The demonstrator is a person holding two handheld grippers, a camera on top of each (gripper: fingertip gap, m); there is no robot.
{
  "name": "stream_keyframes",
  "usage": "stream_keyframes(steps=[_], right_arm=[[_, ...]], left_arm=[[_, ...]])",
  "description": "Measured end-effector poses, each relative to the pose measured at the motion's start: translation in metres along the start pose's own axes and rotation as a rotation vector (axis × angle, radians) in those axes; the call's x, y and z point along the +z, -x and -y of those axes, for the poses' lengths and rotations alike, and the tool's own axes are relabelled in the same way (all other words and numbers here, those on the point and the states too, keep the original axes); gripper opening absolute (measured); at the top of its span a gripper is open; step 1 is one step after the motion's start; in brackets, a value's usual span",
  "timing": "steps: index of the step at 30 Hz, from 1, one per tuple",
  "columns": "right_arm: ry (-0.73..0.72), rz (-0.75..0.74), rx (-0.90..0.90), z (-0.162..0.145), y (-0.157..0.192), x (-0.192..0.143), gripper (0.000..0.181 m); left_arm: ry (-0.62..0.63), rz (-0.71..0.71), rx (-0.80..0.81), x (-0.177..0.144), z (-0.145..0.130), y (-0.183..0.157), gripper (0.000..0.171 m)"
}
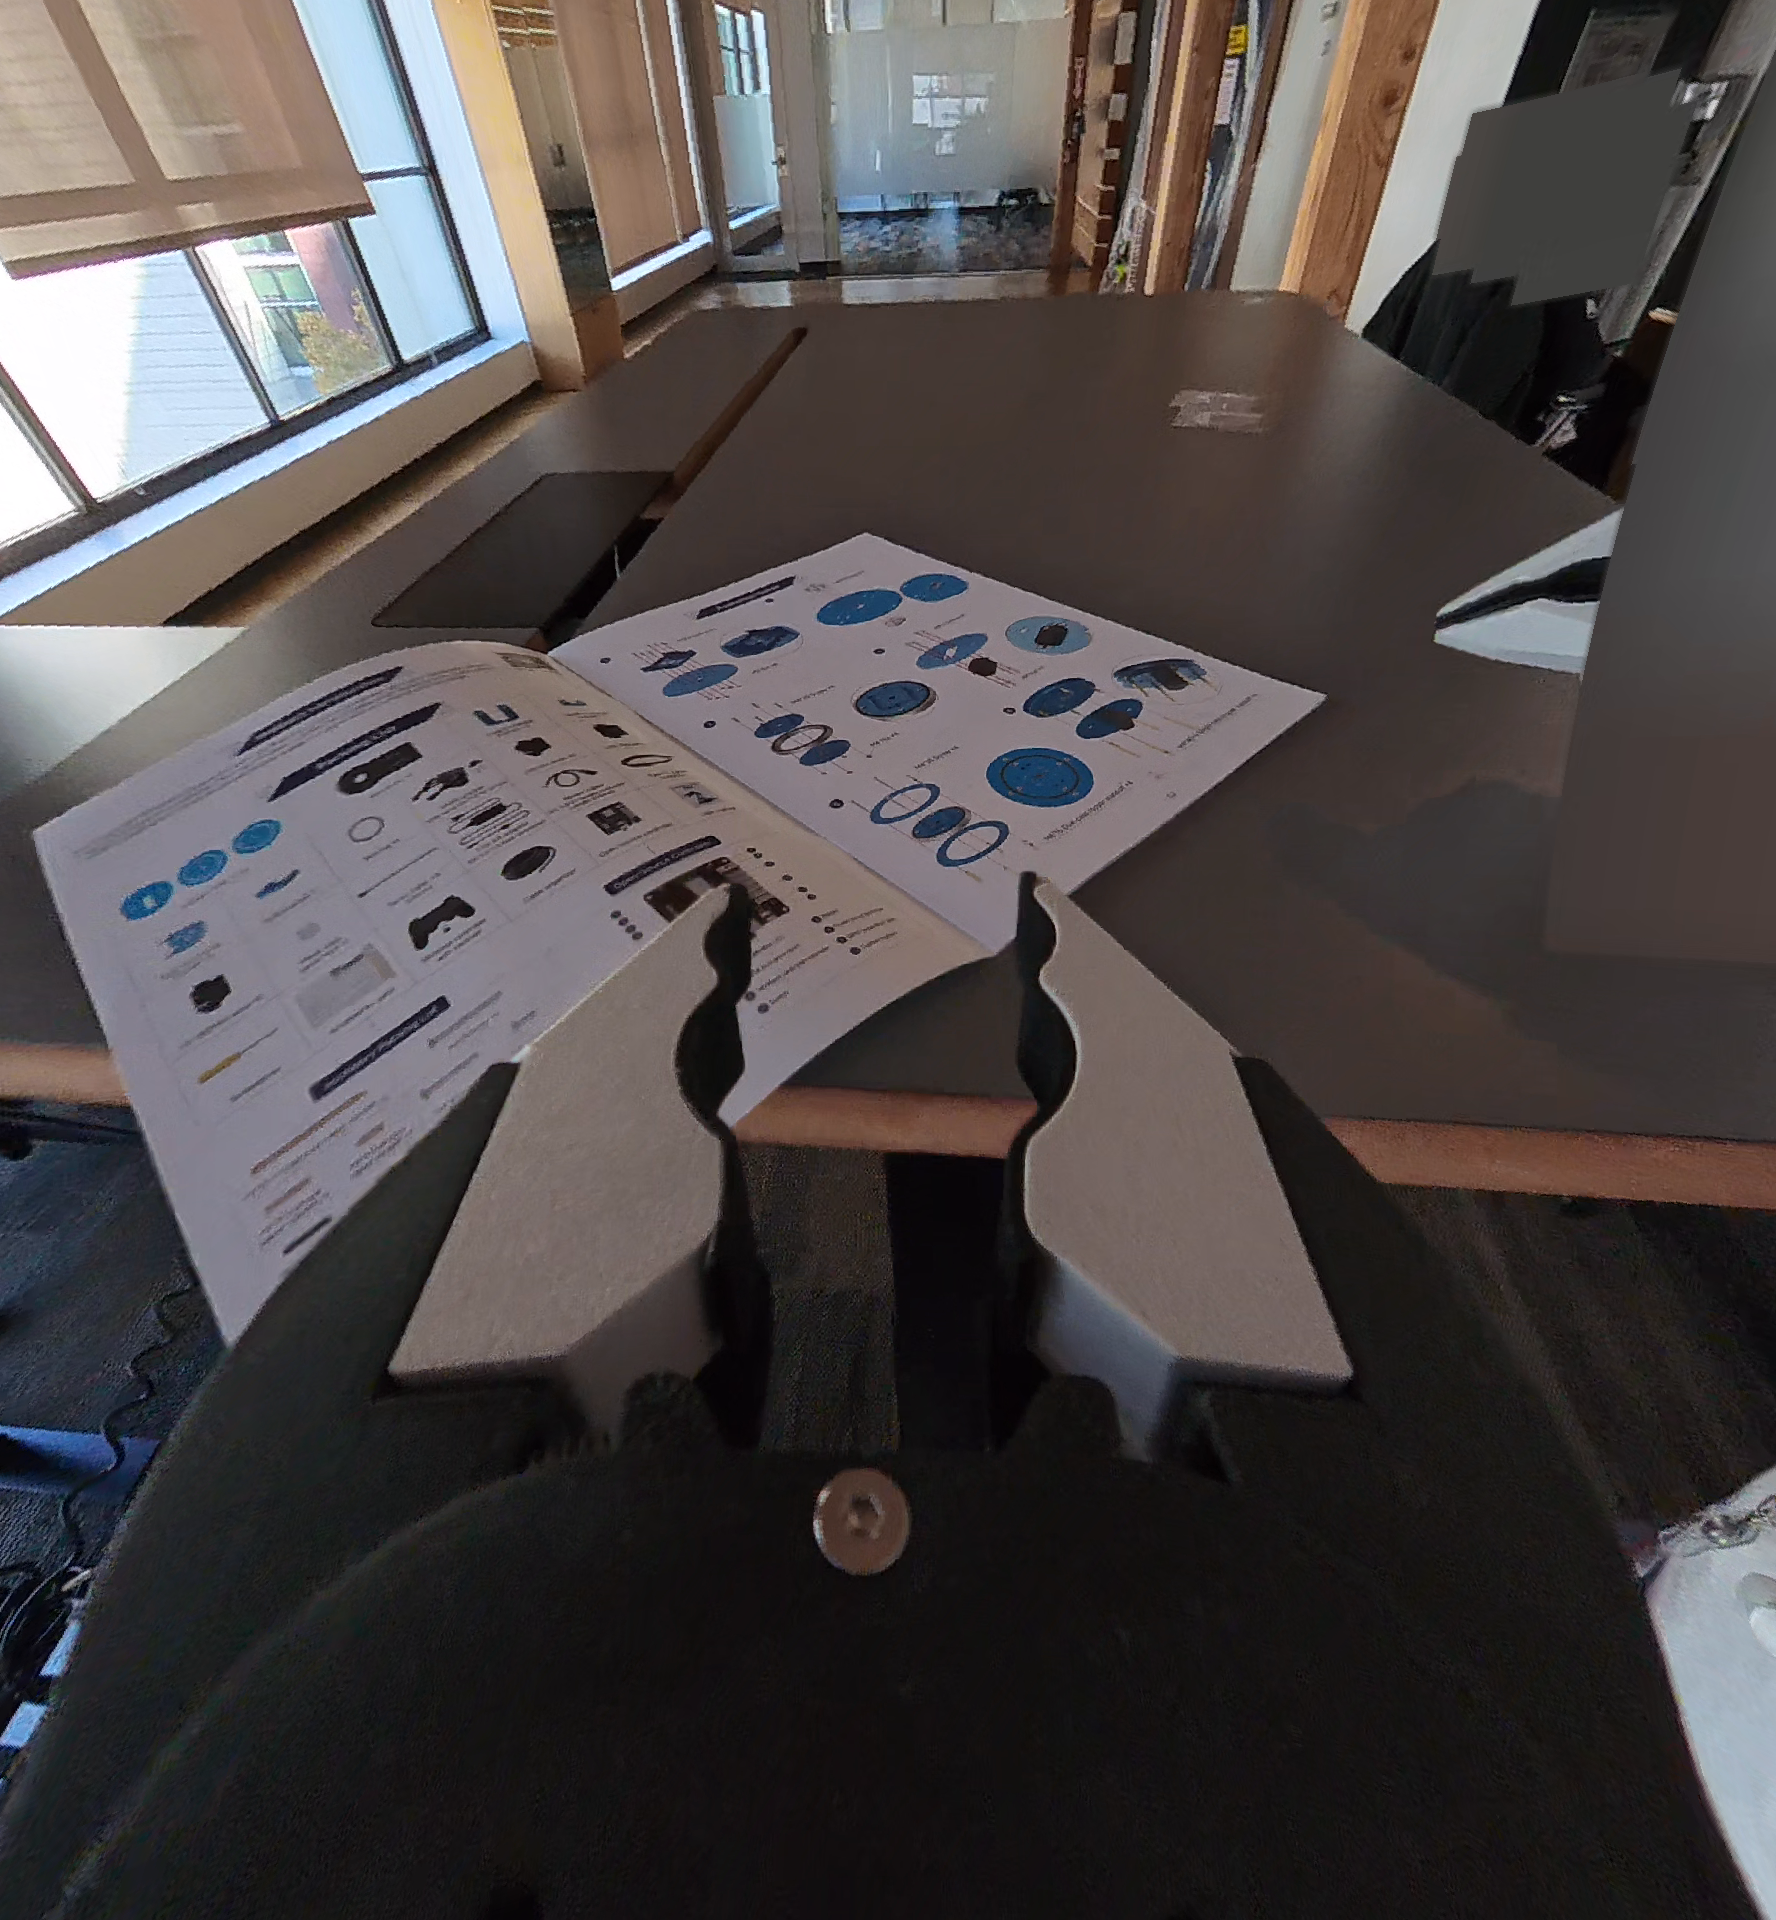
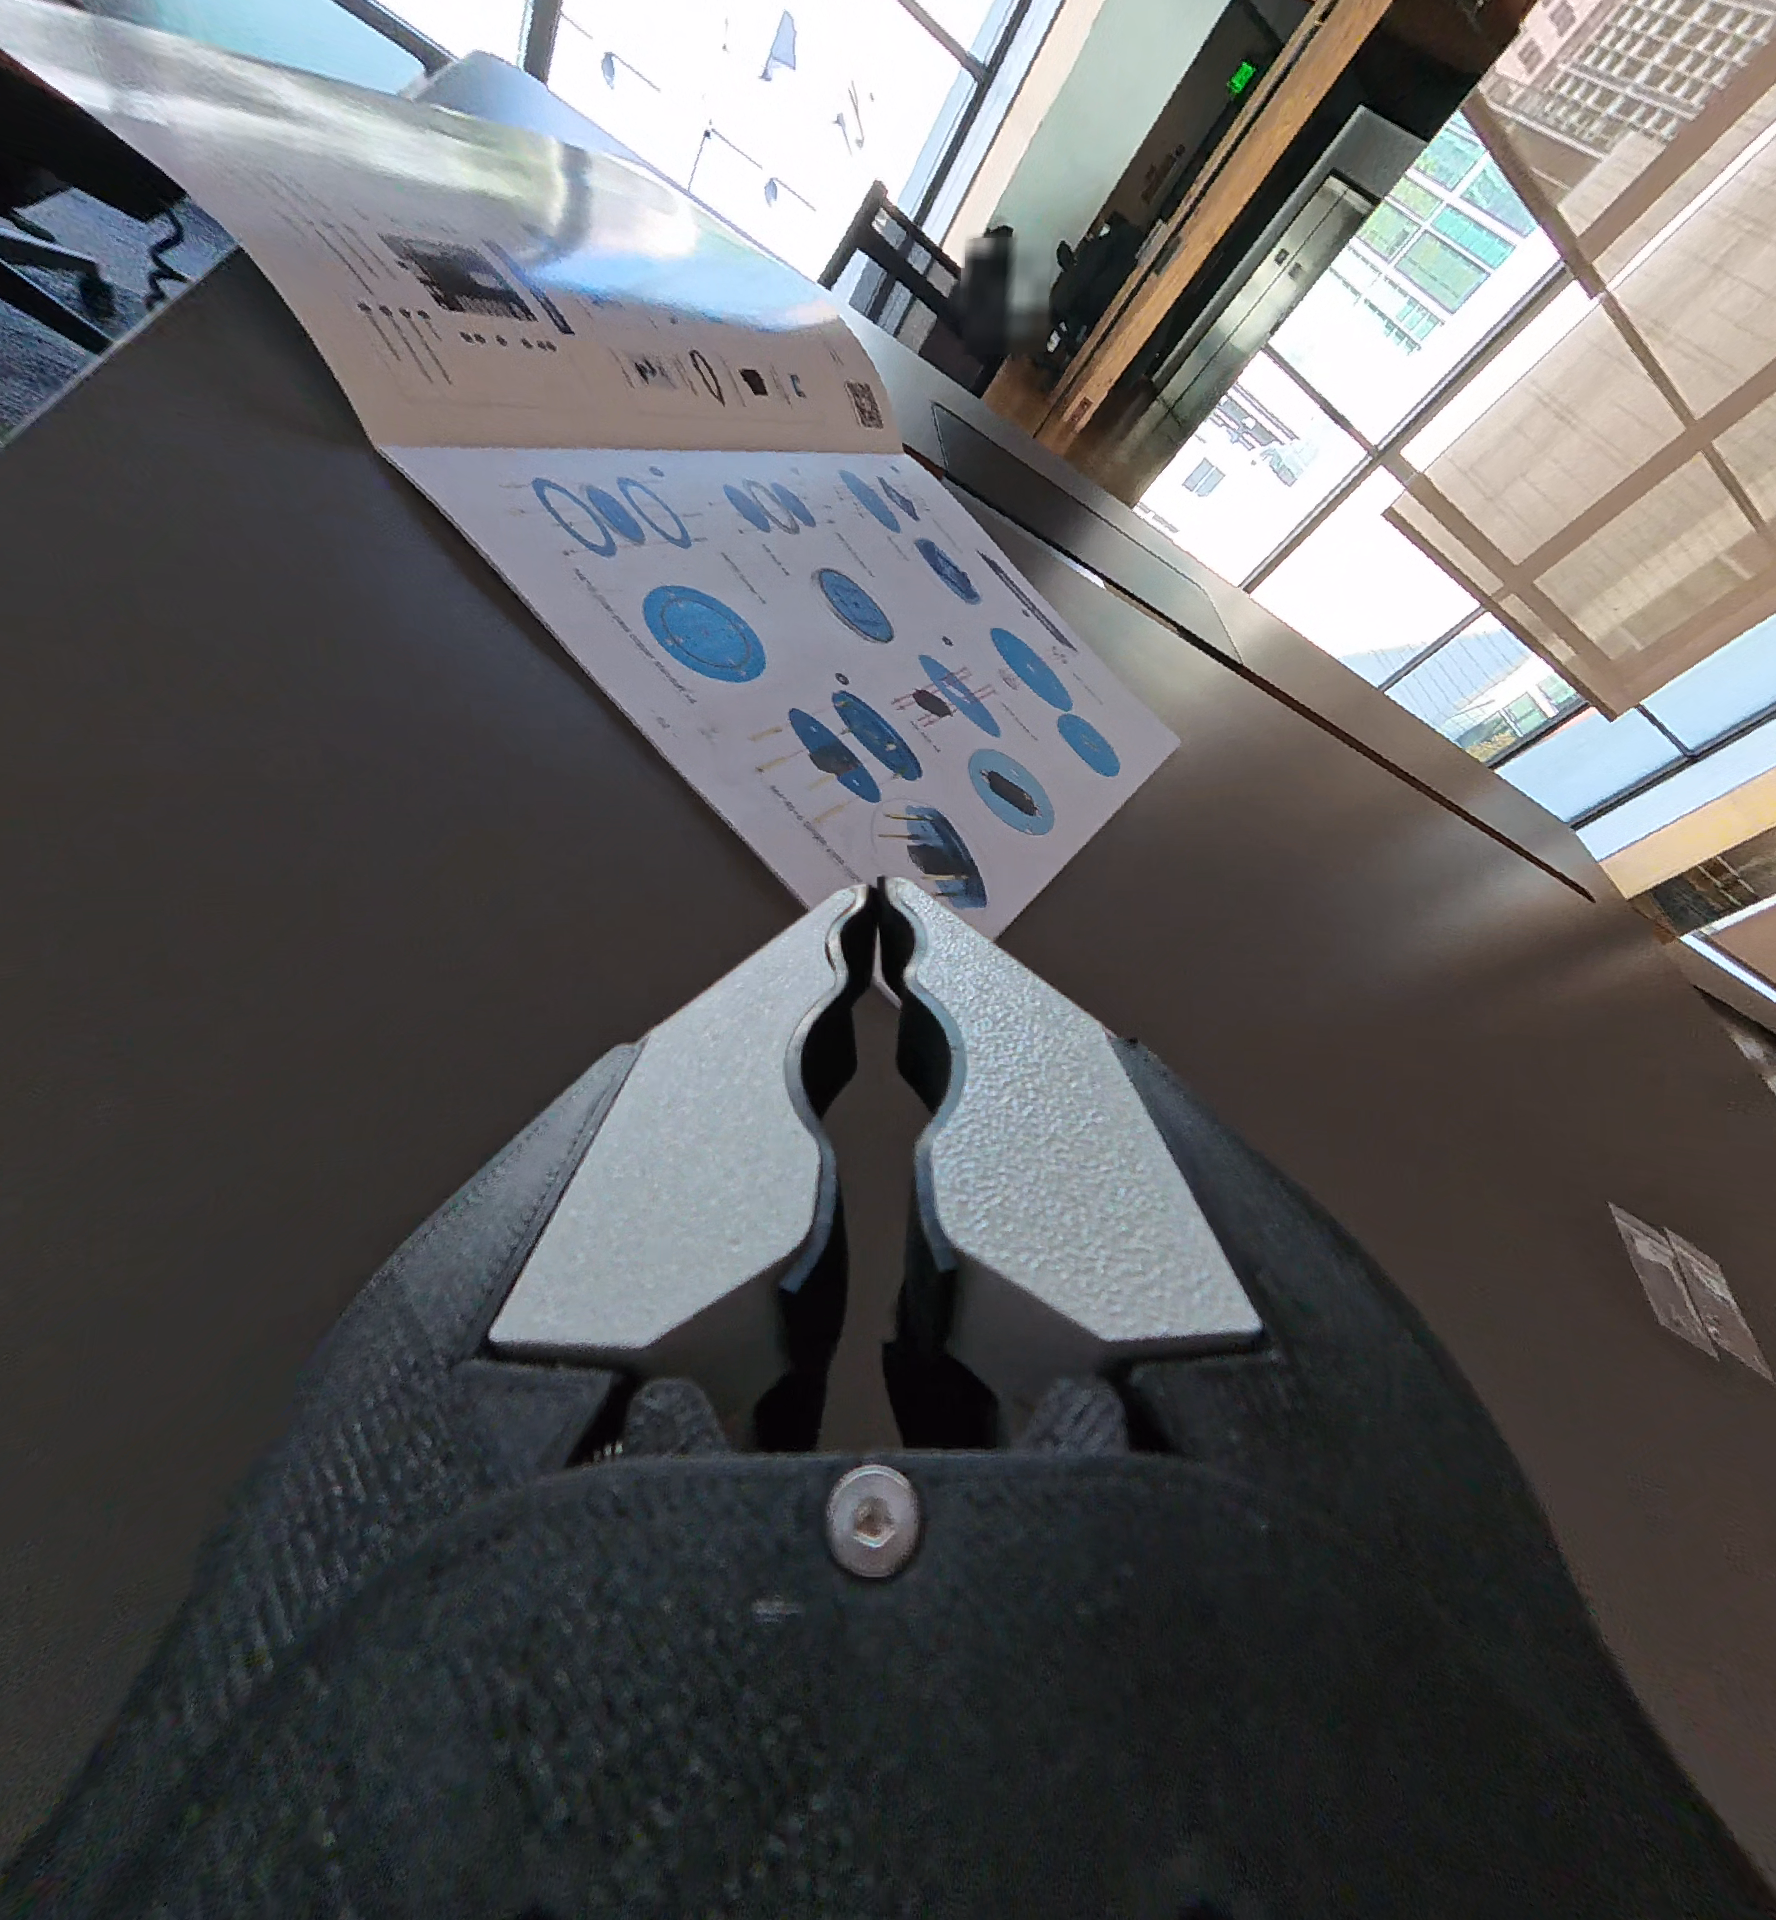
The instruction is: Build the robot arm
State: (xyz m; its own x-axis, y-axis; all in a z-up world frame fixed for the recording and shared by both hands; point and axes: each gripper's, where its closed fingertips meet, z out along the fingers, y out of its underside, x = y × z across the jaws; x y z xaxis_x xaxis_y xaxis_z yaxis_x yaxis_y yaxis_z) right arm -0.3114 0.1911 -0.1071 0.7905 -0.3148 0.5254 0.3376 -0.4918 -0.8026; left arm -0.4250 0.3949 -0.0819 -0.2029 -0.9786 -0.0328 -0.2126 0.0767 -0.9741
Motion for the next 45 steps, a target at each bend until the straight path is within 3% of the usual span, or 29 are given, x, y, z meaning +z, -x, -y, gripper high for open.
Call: stream_keyframes(steps=[5,8,13,16,20,24,27,30,32,36,39,42,45], right_arm=[[-0.141,0.124,-0.026,0.028,0.028,-0.008,0.000],[-0.244,0.301,-0.065,0.048,0.066,-0.023,0.000],[-0.476,0.494,-0.249,0.079,0.125,-0.071,0.000],[-0.584,0.632,-0.287,0.089,0.154,-0.097,0.000],[-0.557,0.770,-0.294,0.088,0.181,-0.106,0.000],[-0.569,0.688,-0.370,0.086,0.179,-0.106,0.000],[-0.607,0.634,-0.359,0.093,0.172,-0.108,0.000],[-0.626,0.627,-0.337,0.097,0.174,-0.109,0.000],[-0.612,0.613,-0.311,0.099,0.175,-0.108,0.000],[-0.610,0.550,-0.274,0.099,0.171,-0.118,0.000],[-0.653,0.538,-0.164,0.097,0.152,-0.141,0.000],[-0.574,0.486,-0.115,0.067,0.104,-0.149,0.000],[-0.436,0.396,0.024,0.015,0.012,-0.150,0.000]], left_arm=[[-0.009,0.212,-0.053,-0.074,-0.014,-0.012,0.050],[0.019,0.403,-0.078,-0.134,-0.031,-0.033,0.050],[0.053,0.818,-0.107,-0.262,-0.057,-0.086,0.049],[0.129,1.016,-0.170,-0.347,-0.087,-0.130,0.048],[0.273,1.207,-0.275,-0.444,-0.135,-0.195,0.040],[0.224,1.277,-0.342,-0.491,-0.149,-0.231,0.030],[0.177,1.247,-0.343,-0.492,-0.150,-0.235,0.027],[0.153,1.142,-0.326,-0.470,-0.156,-0.231,0.015],[0.137,1.023,-0.304,-0.444,-0.160,-0.225,0.000],[0.126,0.820,-0.232,-0.390,-0.153,-0.205,0.000],[0.109,0.711,-0.243,-0.347,-0.124,-0.200,0.004],[0.083,0.608,-0.242,-0.302,-0.096,-0.206,0.029],[0.071,0.579,-0.242,-0.256,-0.072,-0.213,0.048]])
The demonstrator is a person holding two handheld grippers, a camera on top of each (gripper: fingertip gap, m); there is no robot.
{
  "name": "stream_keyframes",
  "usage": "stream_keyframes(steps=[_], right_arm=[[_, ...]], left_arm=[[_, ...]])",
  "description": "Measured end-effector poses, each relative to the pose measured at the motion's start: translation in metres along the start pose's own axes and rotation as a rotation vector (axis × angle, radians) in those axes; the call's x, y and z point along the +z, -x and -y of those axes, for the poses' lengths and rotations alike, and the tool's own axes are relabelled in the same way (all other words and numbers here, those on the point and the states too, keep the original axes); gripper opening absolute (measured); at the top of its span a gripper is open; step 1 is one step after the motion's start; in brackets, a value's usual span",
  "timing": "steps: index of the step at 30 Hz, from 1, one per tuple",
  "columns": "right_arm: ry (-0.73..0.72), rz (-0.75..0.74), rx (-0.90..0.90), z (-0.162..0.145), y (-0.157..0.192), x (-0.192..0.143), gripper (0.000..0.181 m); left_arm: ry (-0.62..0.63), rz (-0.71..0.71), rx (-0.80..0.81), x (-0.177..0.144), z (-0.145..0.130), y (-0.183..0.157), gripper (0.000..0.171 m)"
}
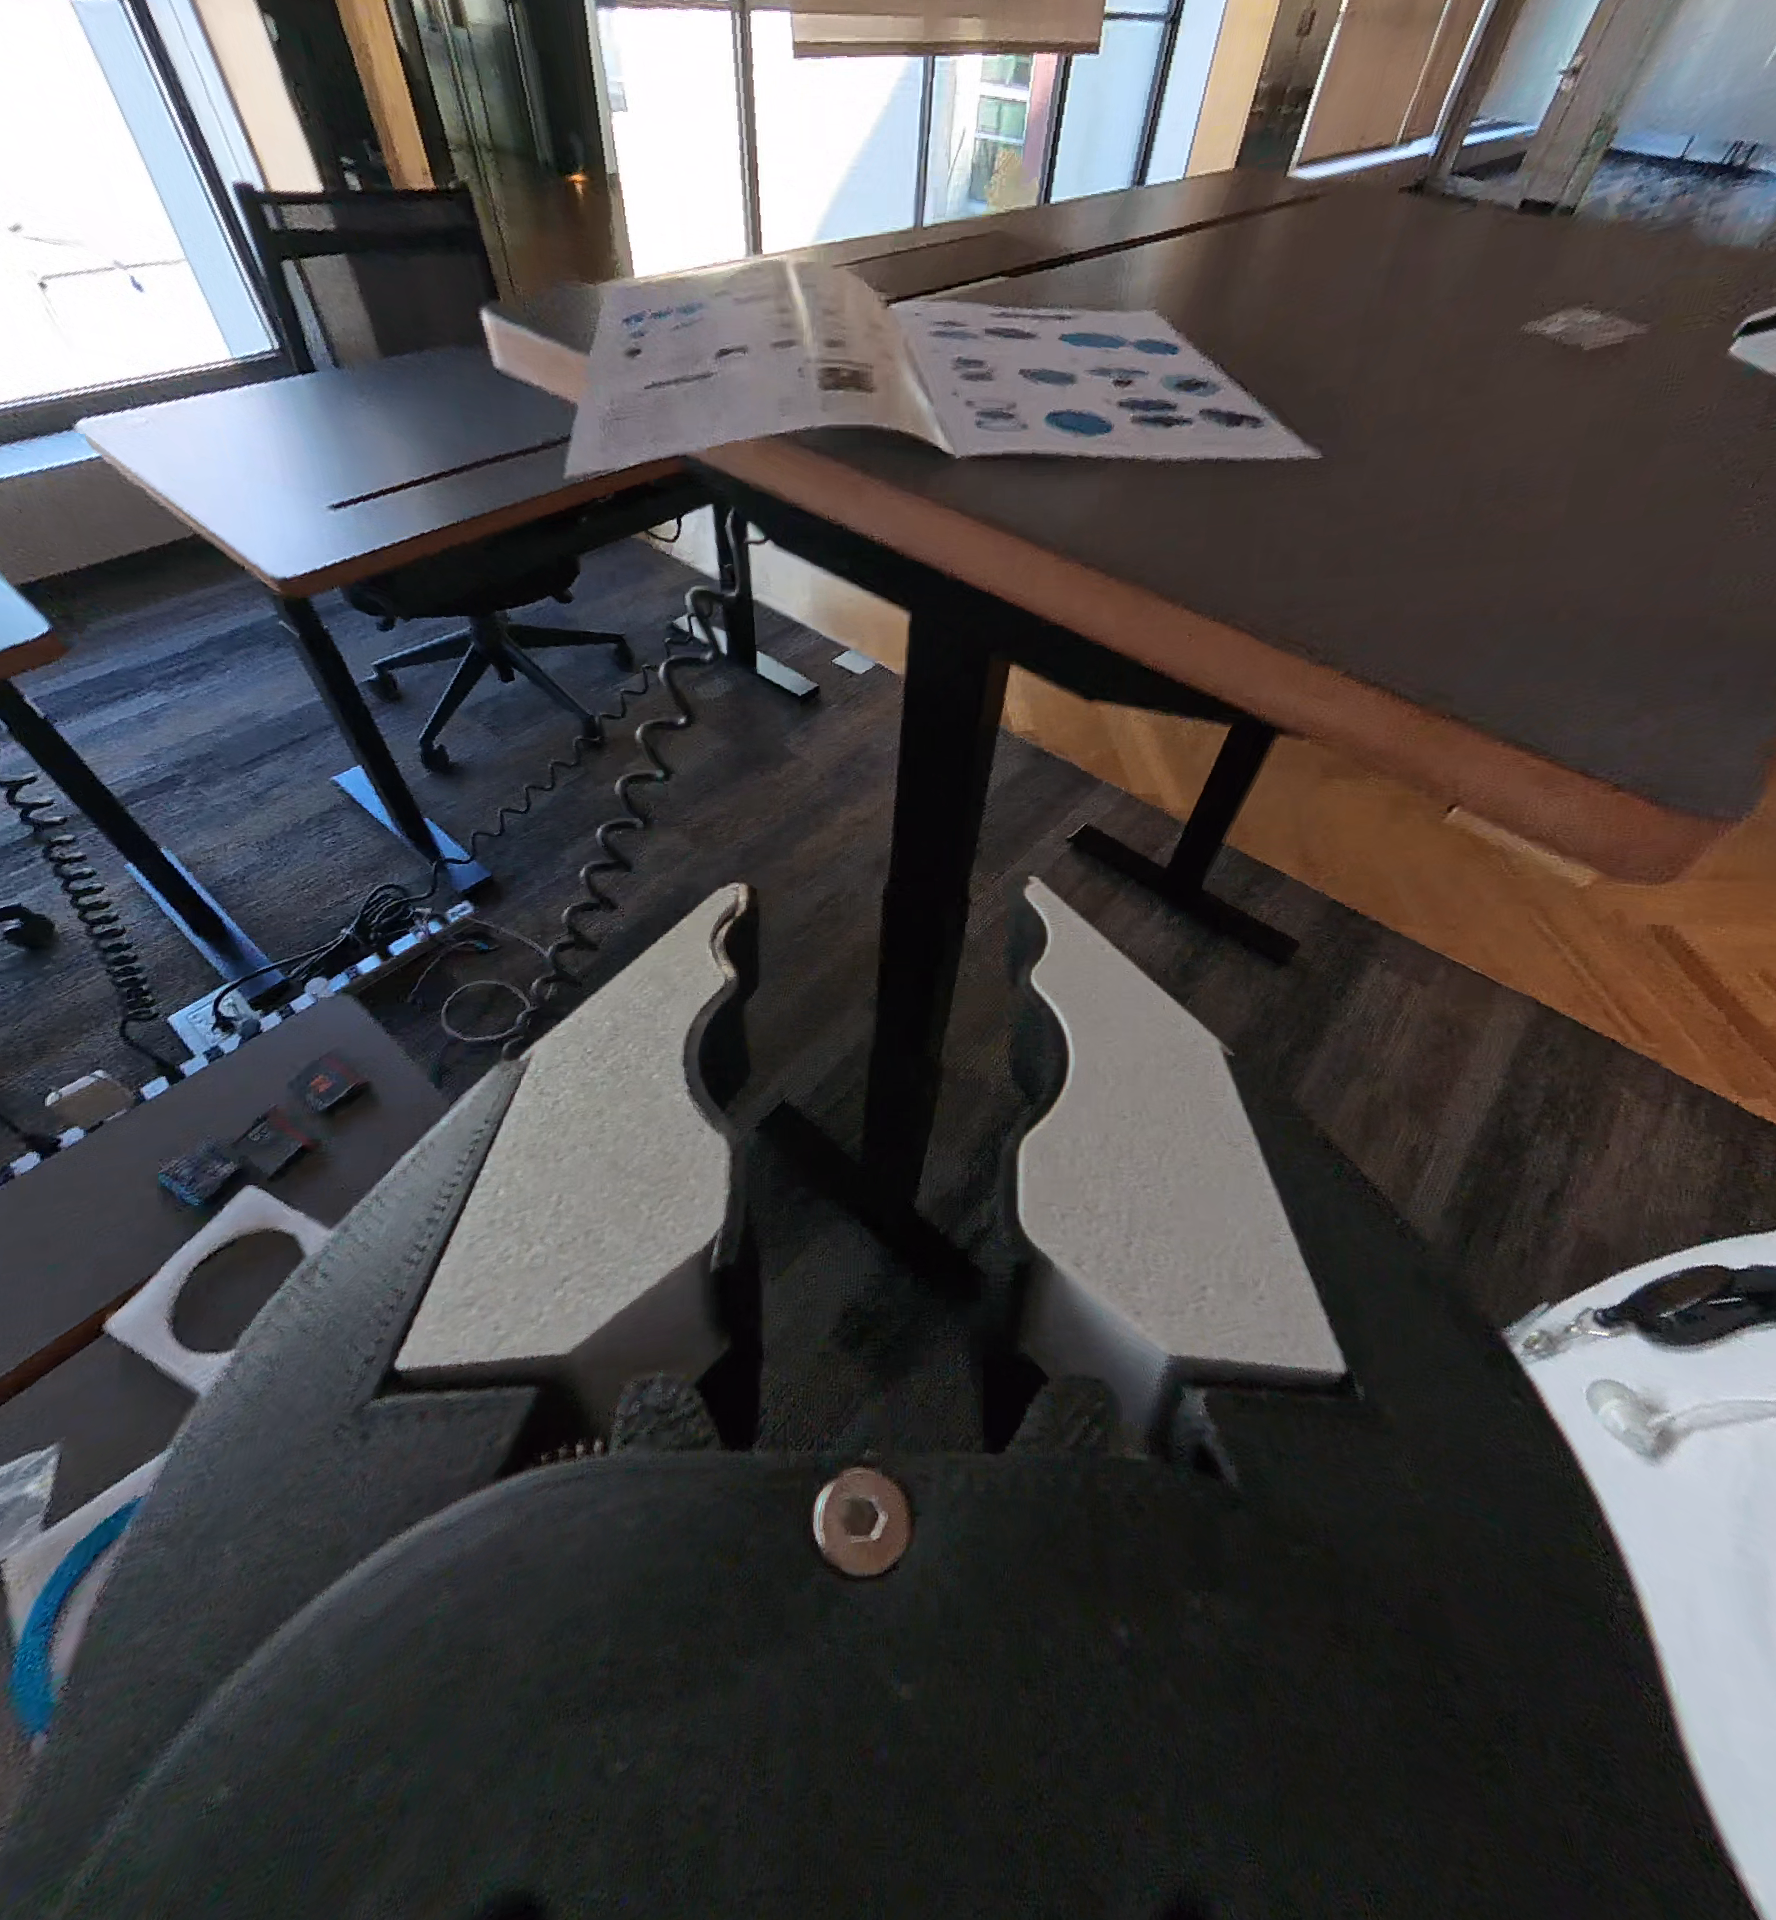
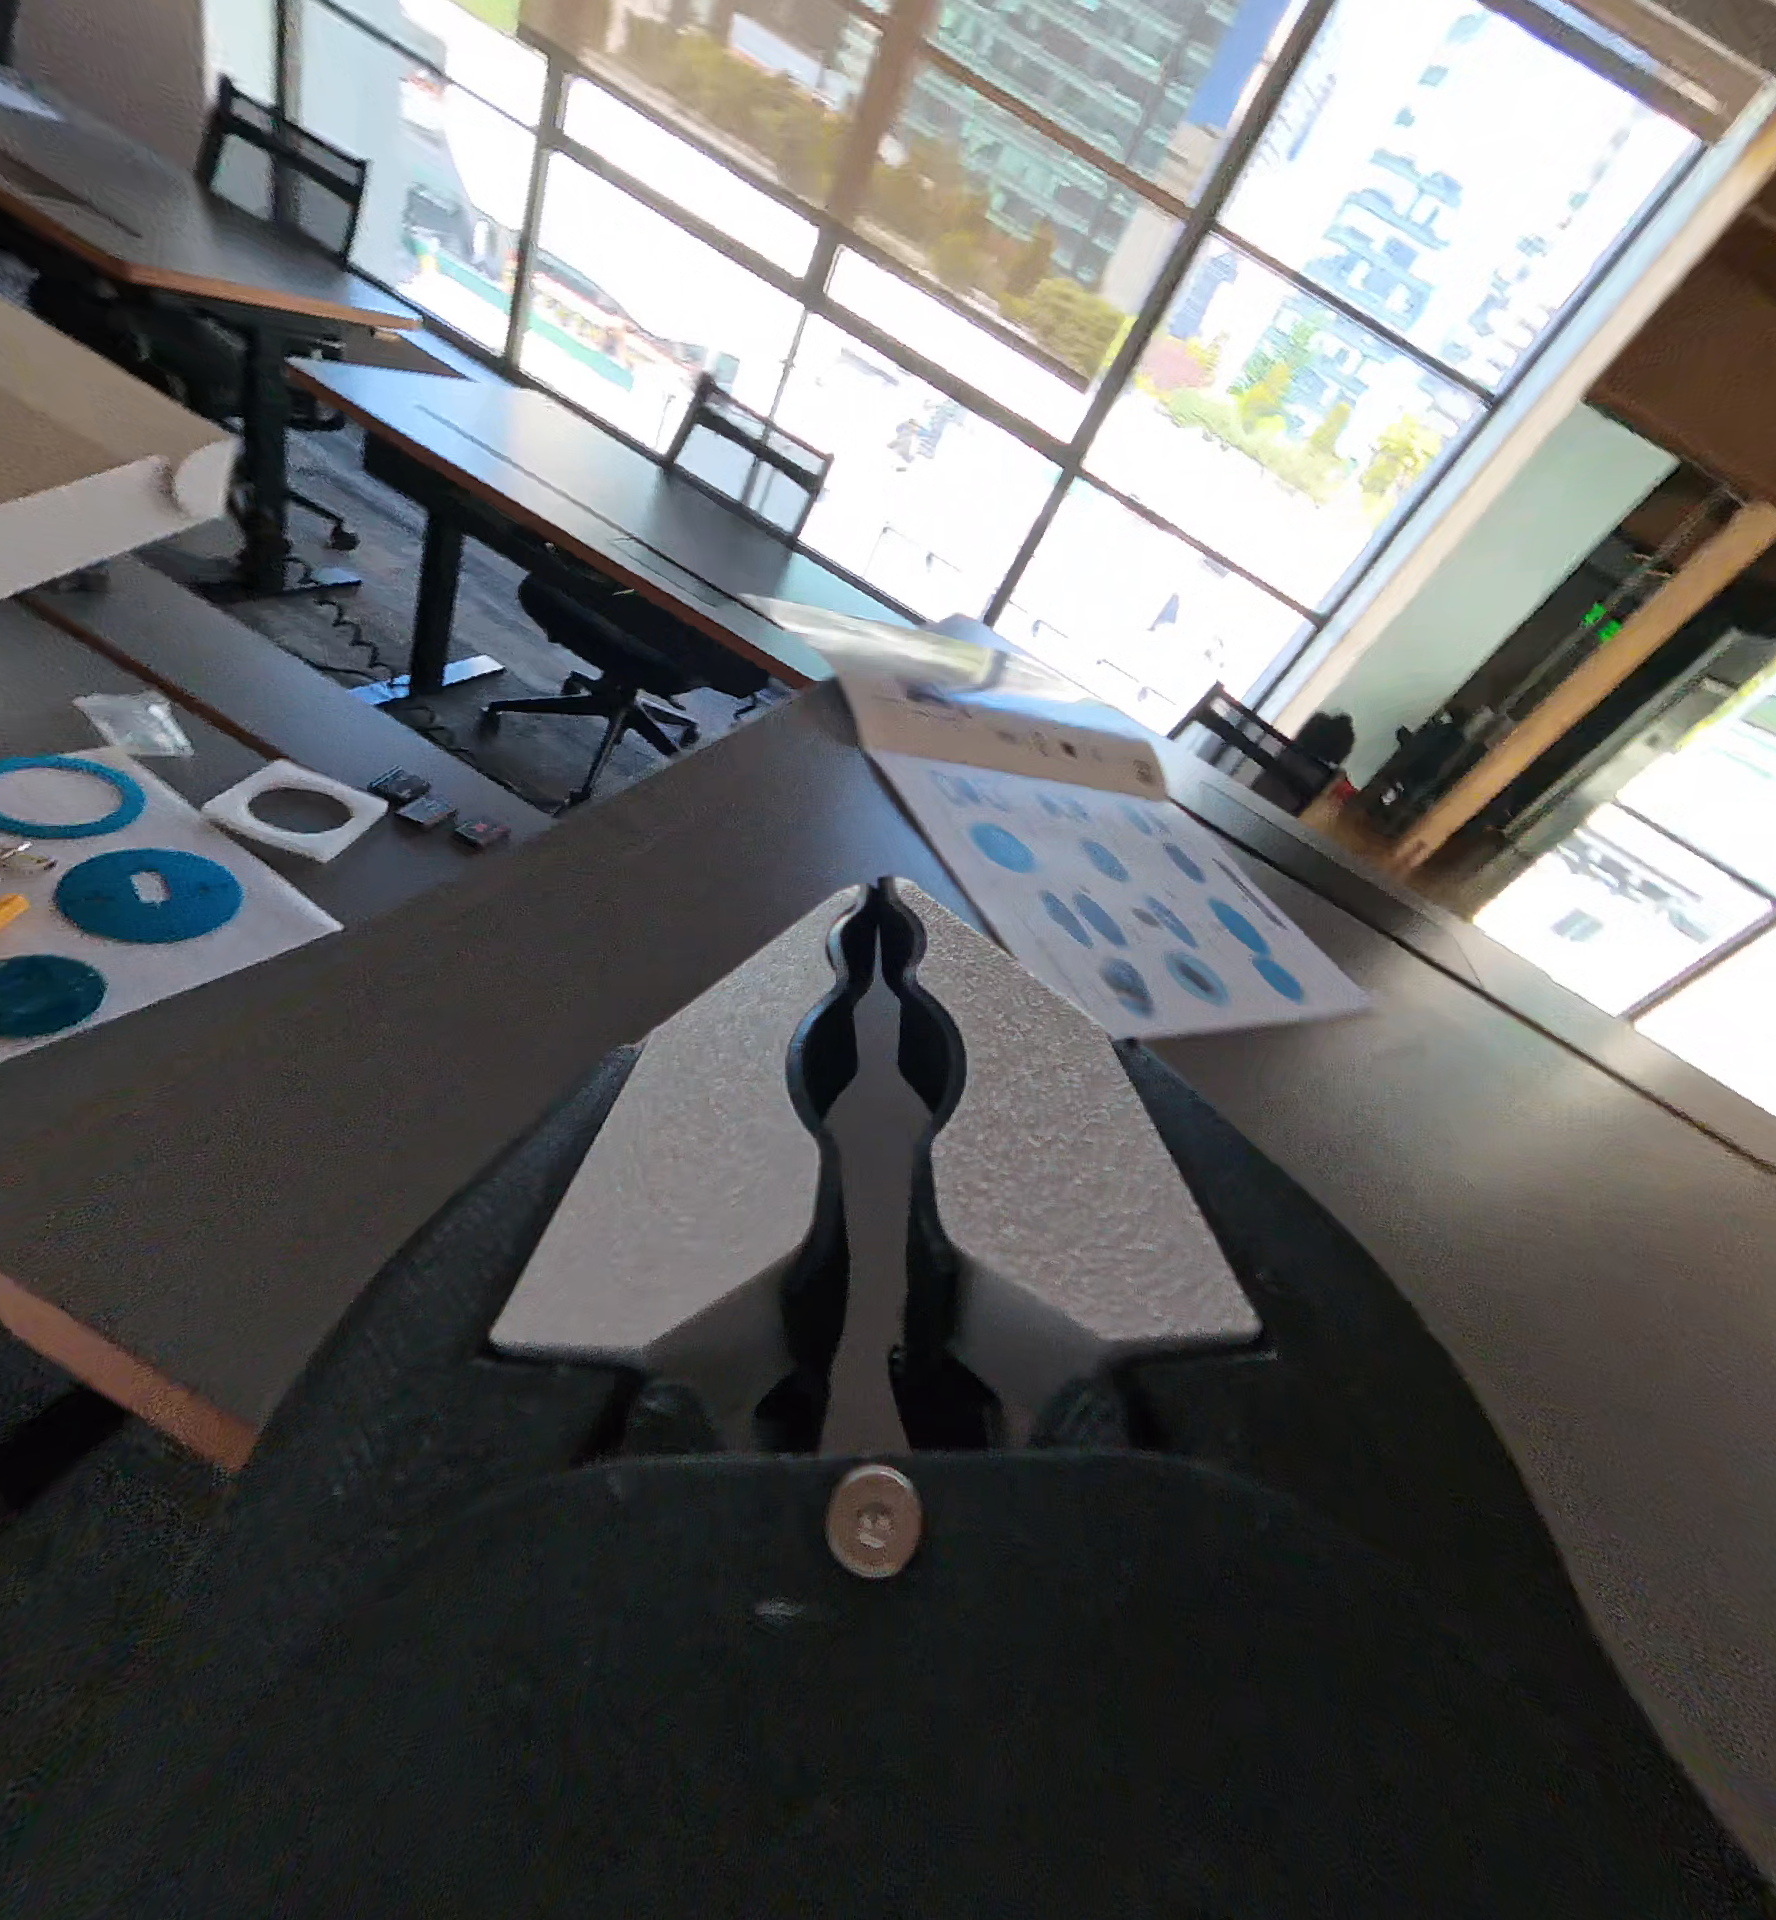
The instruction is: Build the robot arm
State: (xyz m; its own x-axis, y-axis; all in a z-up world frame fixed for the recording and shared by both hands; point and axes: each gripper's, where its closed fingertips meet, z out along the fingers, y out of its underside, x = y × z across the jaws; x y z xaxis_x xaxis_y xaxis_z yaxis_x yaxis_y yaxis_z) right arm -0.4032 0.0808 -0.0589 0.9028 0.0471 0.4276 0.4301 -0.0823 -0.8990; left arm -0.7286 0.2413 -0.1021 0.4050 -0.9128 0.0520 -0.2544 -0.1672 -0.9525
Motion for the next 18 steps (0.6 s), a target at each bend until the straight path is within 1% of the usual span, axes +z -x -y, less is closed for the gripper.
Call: stream_keyframes(steps=[2,5,7,8,9,10,12,13,15,16,18], right_arm=[[0.007,-0.073,0.057,-0.024,-0.066,-0.046,0.000],[0.155,-0.252,-0.018,-0.090,-0.188,-0.109,0.000],[0.270,-0.293,-0.047,-0.141,-0.261,-0.139,0.000],[0.331,-0.292,-0.014,-0.166,-0.294,-0.148,0.003],[0.354,-0.268,0.029,-0.184,-0.321,-0.153,0.006],[0.348,-0.230,0.078,-0.197,-0.345,-0.154,0.012],[0.361,-0.176,0.156,-0.222,-0.389,-0.151,0.031],[0.361,-0.113,0.158,-0.230,-0.403,-0.145,0.040],[0.358,0.085,0.117,-0.247,-0.415,-0.133,0.052],[0.380,0.152,0.094,-0.259,-0.424,-0.128,0.056],[0.448,0.266,0.067,-0.285,-0.440,-0.120,0.057]], left_arm=[[-0.048,-0.023,0.008,0.023,0.020,-0.034,0.048],[-0.103,-0.068,0.039,0.065,0.052,-0.096,0.047],[-0.138,-0.135,0.072,0.101,0.077,-0.147,0.043],[-0.145,-0.176,0.097,0.122,0.092,-0.173,0.044],[-0.135,-0.225,0.134,0.146,0.105,-0.201,0.045],[-0.111,-0.290,0.182,0.173,0.116,-0.230,0.048],[-0.023,-0.496,0.326,0.227,0.126,-0.298,0.065],[0.021,-0.579,0.393,0.255,0.128,-0.328,0.065],[0.099,-0.695,0.482,0.309,0.131,-0.377,0.068],[0.143,-0.740,0.504,0.335,0.131,-0.397,0.067],[0.210,-0.803,0.539,0.388,0.135,-0.431,0.069]])
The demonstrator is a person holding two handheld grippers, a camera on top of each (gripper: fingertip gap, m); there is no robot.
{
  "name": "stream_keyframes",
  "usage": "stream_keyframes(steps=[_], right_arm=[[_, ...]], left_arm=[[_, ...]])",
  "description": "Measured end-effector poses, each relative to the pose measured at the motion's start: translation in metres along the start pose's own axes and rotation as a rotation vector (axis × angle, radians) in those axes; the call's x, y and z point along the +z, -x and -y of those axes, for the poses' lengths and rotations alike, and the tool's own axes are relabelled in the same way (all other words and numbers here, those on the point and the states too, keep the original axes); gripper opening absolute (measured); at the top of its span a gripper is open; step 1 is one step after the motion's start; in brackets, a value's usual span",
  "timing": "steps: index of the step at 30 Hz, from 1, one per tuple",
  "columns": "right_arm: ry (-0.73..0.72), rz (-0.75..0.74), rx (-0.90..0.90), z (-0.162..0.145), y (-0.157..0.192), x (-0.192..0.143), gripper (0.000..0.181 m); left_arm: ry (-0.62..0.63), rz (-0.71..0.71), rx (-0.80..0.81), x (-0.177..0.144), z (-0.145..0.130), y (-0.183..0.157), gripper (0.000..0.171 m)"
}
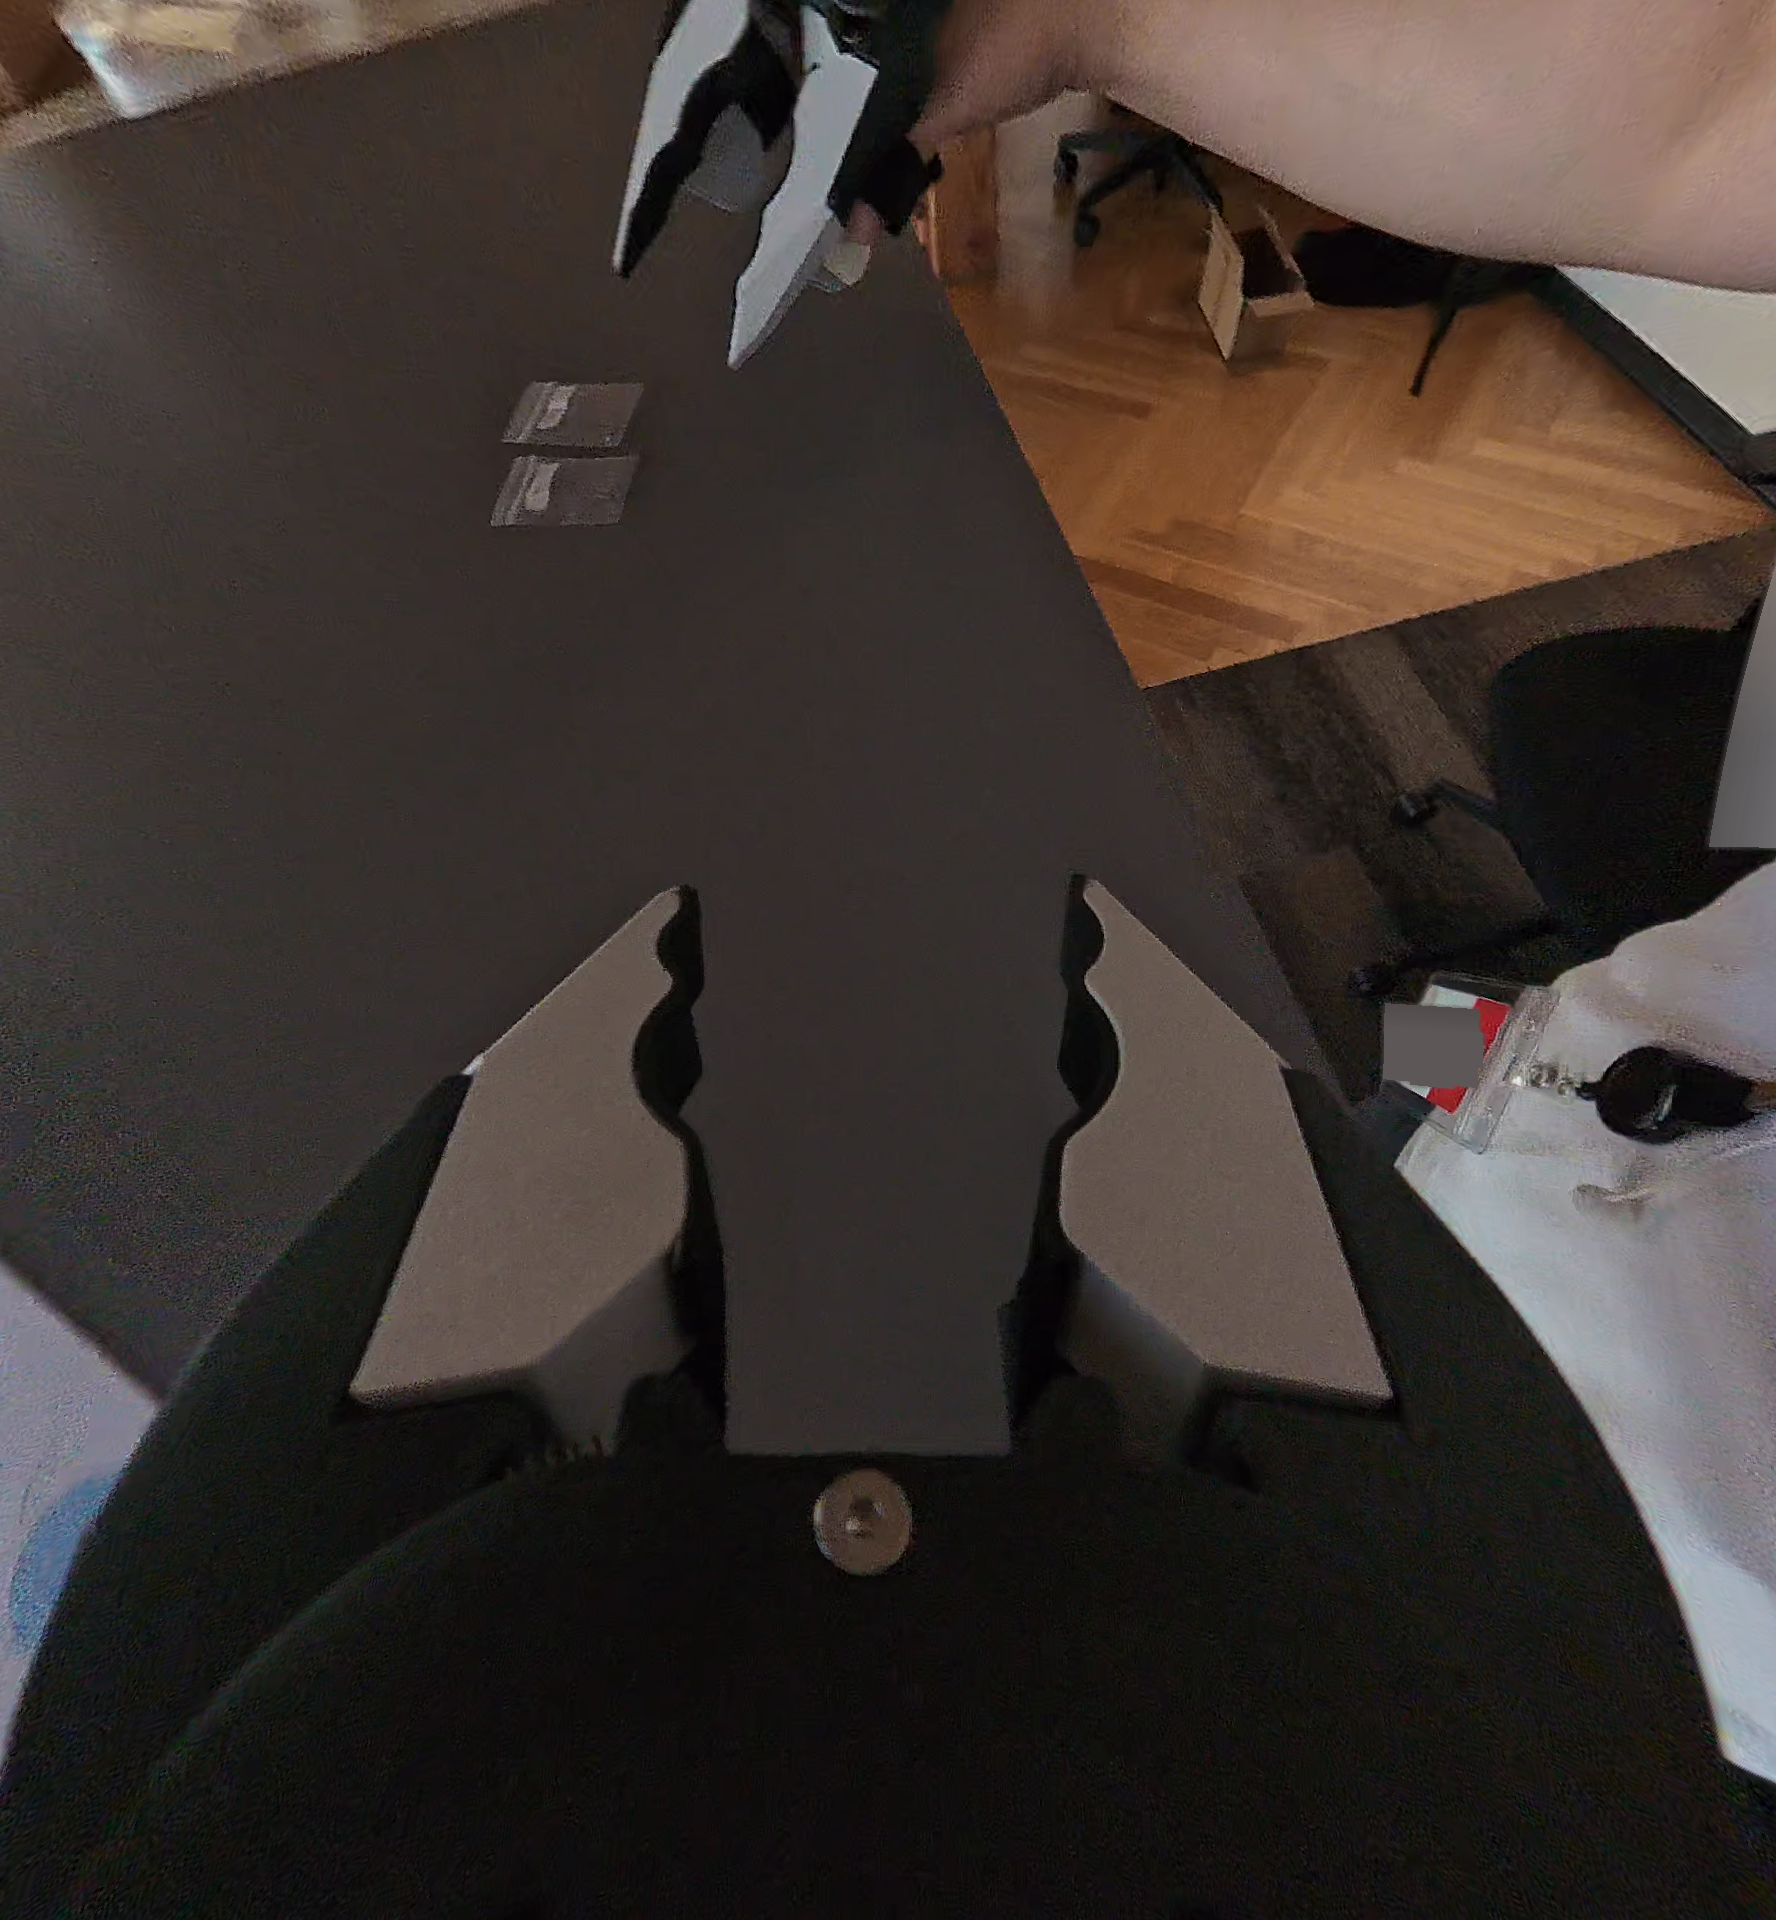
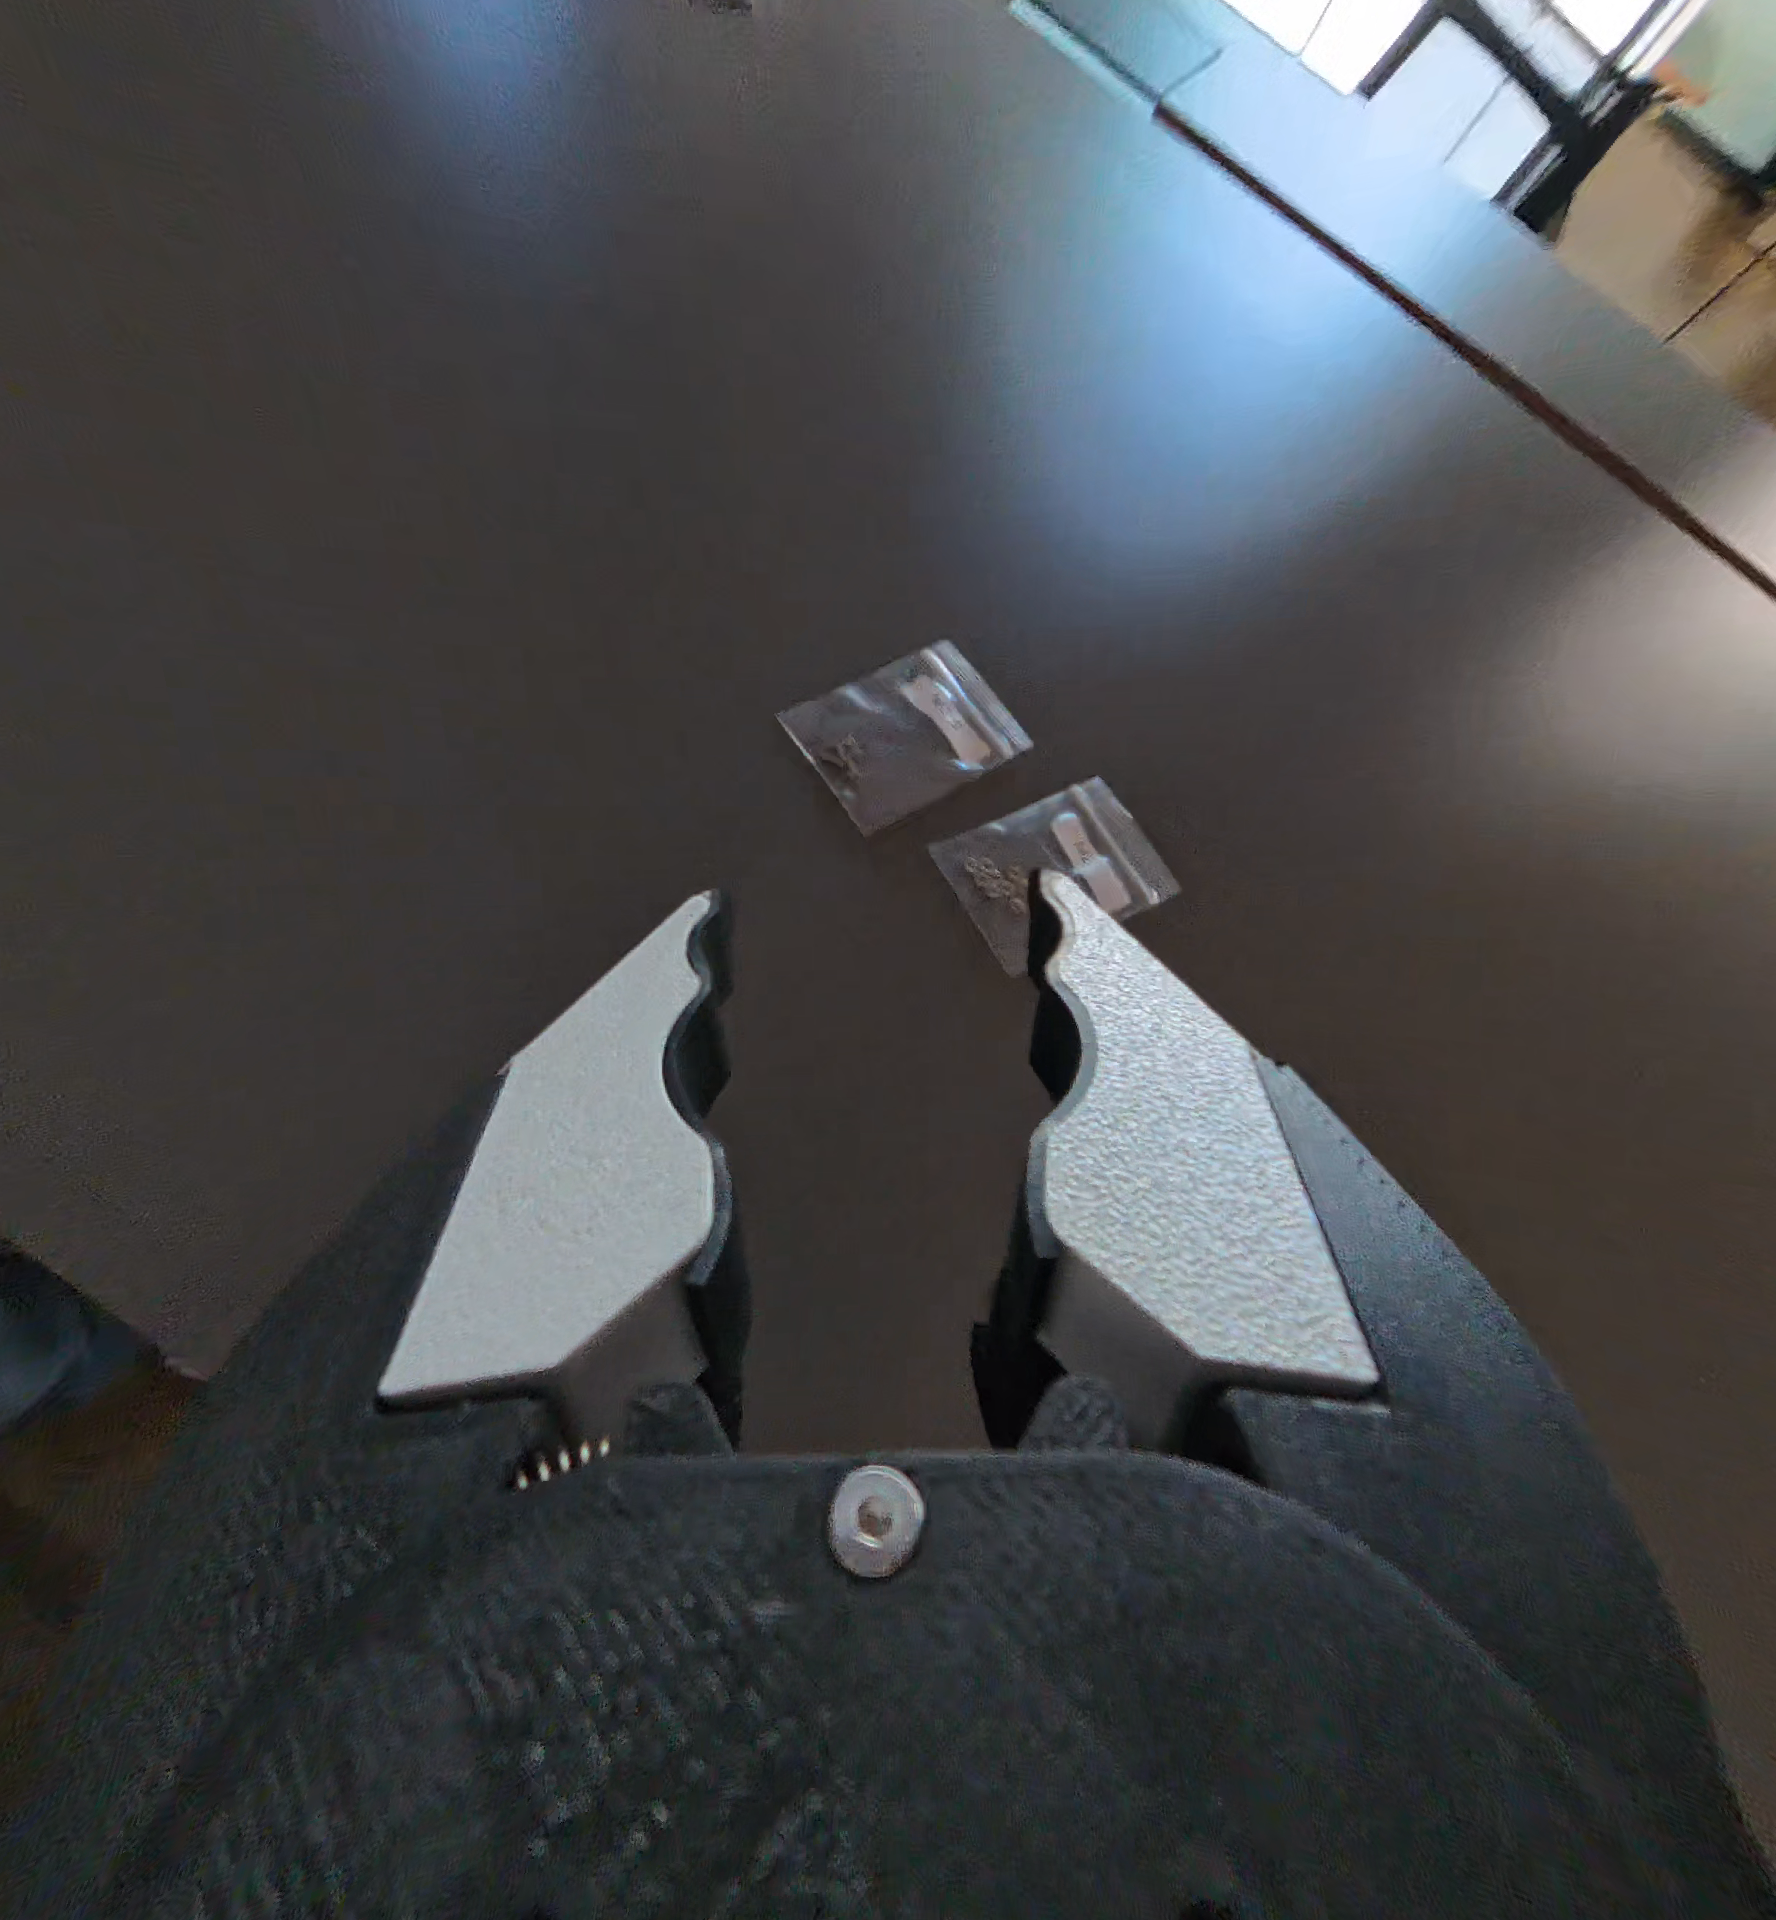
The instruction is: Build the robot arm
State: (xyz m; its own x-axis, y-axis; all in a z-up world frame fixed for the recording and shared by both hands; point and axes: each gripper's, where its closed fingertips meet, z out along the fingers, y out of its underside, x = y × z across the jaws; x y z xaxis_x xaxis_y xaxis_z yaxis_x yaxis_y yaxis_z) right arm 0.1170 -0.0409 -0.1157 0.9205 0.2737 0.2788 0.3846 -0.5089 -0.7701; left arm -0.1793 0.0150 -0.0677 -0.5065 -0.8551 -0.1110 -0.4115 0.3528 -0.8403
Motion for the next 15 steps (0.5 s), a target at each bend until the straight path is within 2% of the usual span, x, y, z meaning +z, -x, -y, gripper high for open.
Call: stream_keyframes(steps=[4,6,7,9,12,13,15], right_arm=[[0.016,0.155,-0.037,-0.009,-0.026,0.023,0.057],[0.046,0.238,-0.047,-0.014,-0.030,0.034,0.063],[0.061,0.263,-0.052,-0.017,-0.034,0.041,0.072],[0.095,0.320,-0.069,-0.022,-0.040,0.051,0.077],[0.078,0.443,-0.048,-0.024,-0.044,0.061,0.071],[0.079,0.518,-0.034,-0.025,-0.040,0.060,0.064],[0.065,0.568,-0.057,-0.025,-0.044,0.060,0.060]], left_arm=[[0.094,0.002,0.096,0.108,0.022,0.068,0.077],[0.133,0.035,0.176,0.163,0.027,0.103,0.082],[0.164,0.040,0.191,0.188,0.026,0.117,0.085],[0.206,-0.011,0.155,0.229,0.028,0.130,0.085],[0.193,-0.056,0.031,0.262,0.042,0.143,0.083],[0.199,-0.074,0.010,0.269,0.044,0.145,0.080],[0.202,-0.104,-0.039,0.278,0.046,0.147,0.074]])
